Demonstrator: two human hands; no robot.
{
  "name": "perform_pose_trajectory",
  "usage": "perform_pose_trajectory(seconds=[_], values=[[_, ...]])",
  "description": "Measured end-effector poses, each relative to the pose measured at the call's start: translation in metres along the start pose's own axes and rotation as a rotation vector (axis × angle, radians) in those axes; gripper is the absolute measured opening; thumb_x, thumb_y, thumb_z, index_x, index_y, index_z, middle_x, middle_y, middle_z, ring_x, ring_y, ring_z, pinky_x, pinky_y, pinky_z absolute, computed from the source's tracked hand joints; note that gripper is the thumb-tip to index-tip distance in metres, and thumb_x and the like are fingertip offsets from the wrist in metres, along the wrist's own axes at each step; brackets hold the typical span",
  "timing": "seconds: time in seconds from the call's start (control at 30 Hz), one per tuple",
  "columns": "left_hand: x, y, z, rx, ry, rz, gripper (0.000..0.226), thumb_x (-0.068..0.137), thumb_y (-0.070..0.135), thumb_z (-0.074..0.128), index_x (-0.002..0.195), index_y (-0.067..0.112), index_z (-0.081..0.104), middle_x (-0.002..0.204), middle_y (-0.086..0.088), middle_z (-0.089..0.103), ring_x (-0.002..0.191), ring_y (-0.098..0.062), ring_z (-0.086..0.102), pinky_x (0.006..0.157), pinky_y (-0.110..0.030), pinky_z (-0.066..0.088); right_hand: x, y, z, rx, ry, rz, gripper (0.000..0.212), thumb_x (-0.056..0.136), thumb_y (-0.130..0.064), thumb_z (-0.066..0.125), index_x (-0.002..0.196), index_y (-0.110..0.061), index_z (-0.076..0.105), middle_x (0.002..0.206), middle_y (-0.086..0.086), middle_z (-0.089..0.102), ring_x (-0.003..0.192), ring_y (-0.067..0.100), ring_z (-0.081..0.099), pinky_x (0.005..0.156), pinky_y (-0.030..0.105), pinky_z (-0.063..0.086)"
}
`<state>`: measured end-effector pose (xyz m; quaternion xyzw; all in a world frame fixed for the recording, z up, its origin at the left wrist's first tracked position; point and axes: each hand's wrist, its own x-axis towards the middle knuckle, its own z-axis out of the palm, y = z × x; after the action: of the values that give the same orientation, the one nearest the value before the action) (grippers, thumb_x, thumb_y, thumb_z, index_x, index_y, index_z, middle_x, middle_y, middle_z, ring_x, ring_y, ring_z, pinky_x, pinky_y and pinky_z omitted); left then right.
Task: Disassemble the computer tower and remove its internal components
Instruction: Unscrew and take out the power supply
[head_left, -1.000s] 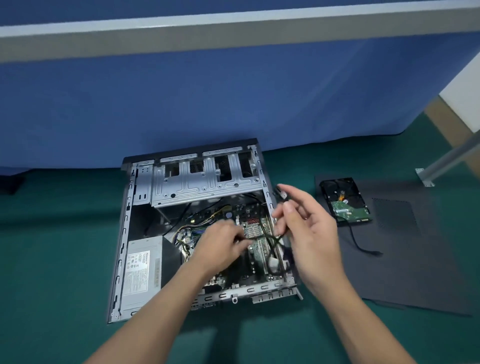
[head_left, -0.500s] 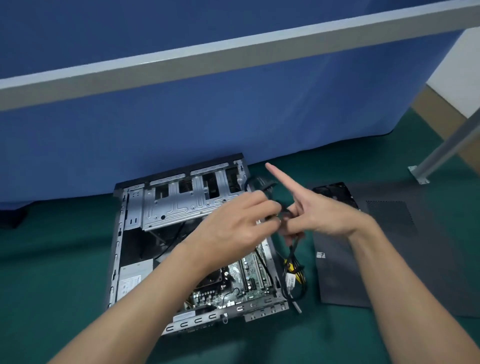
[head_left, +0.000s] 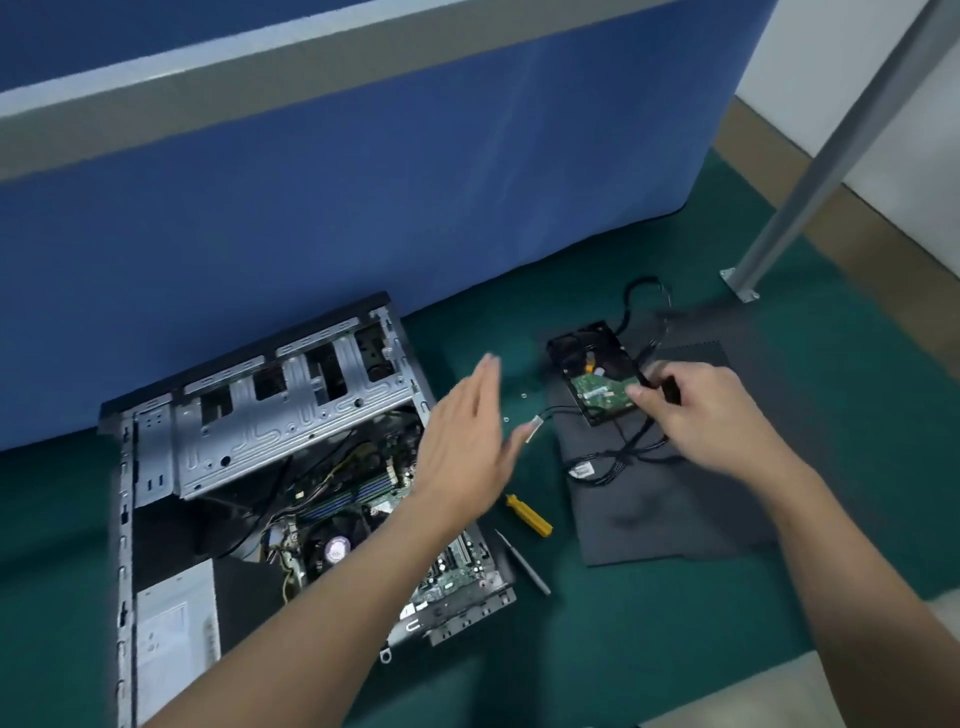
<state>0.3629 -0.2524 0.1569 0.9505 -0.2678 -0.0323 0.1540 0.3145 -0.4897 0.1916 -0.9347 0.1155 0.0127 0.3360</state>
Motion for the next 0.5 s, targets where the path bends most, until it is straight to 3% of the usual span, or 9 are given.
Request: perform_pose_trajectory(seconds=[0.03, 0.13, 0.27, 0.33, 0.5], values=[[-0.005, -0.007, 0.012, 0.066, -0.091, -0.057, 0.068, 0.099, 0.055, 0.032, 0.151, 0.012, 0.021, 0.16, -0.005, 0.017, 0.144, -0.021, 0.018, 0.117, -0.033, 0.006, 0.003, 0.011, 0.002, -0.063, -0.02, 0.048, 0.028, 0.093, -0.031, 0.057, 0.069, -0.017, 0.056, 0.053, -0.001, 0.05, 0.052, 0.014, 0.048, 0.046, 0.02, 0.033], [-0.014, -0.022, 0.032, 0.215, -0.173, -0.029, 0.063, 0.098, 0.058, 0.019, 0.129, 0.02, 0.058, 0.157, -0.001, 0.025, 0.144, -0.02, 0.015, 0.113, -0.033, -0.014, 0.018, 0.041, 0.016, -0.269, -0.136, 0.203, 0.024, 0.093, -0.031, 0.054, 0.075, -0.016, 0.053, 0.07, 0.006, 0.054, 0.074, 0.032, 0.054, 0.06, 0.034, 0.042], [-0.01, -0.024, 0.033, 0.271, -0.152, 0.013, 0.054, 0.098, 0.053, 0.026, 0.115, 0.023, 0.068, 0.15, 0.0, 0.038, 0.139, -0.02, 0.024, 0.111, -0.033, -0.018, 0.04, 0.063, 0.042, -0.258, -0.23, 0.429, 0.025, 0.09, -0.033, 0.058, 0.078, -0.011, 0.053, 0.095, 0.016, 0.059, 0.089, 0.037, 0.056, 0.08, 0.043, 0.05], [-0.011, -0.023, 0.033, 0.268, -0.144, 0.009, 0.05, 0.098, 0.049, 0.029, 0.111, 0.023, 0.069, 0.147, 0.0, 0.041, 0.137, -0.02, 0.025, 0.11, -0.031, -0.021, 0.05, 0.069, 0.052, -0.184, -0.229, 0.54, 0.024, 0.087, -0.03, 0.06, 0.091, -0.006, 0.059, 0.104, 0.017, 0.059, 0.095, 0.037, 0.056, 0.086, 0.043, 0.05], [-0.011, -0.024, 0.035, 0.245, -0.107, 0.001, 0.043, 0.096, 0.043, 0.036, 0.105, 0.02, 0.072, 0.139, -0.001, 0.048, 0.132, -0.021, 0.031, 0.111, -0.031, -0.02, 0.067, 0.072, 0.068, -0.092, -0.104, 0.721, 0.029, 0.083, -0.033, 0.059, 0.097, -0.007, 0.058, 0.104, 0.013, 0.062, 0.092, 0.034, 0.059, 0.078, 0.038, 0.05]])
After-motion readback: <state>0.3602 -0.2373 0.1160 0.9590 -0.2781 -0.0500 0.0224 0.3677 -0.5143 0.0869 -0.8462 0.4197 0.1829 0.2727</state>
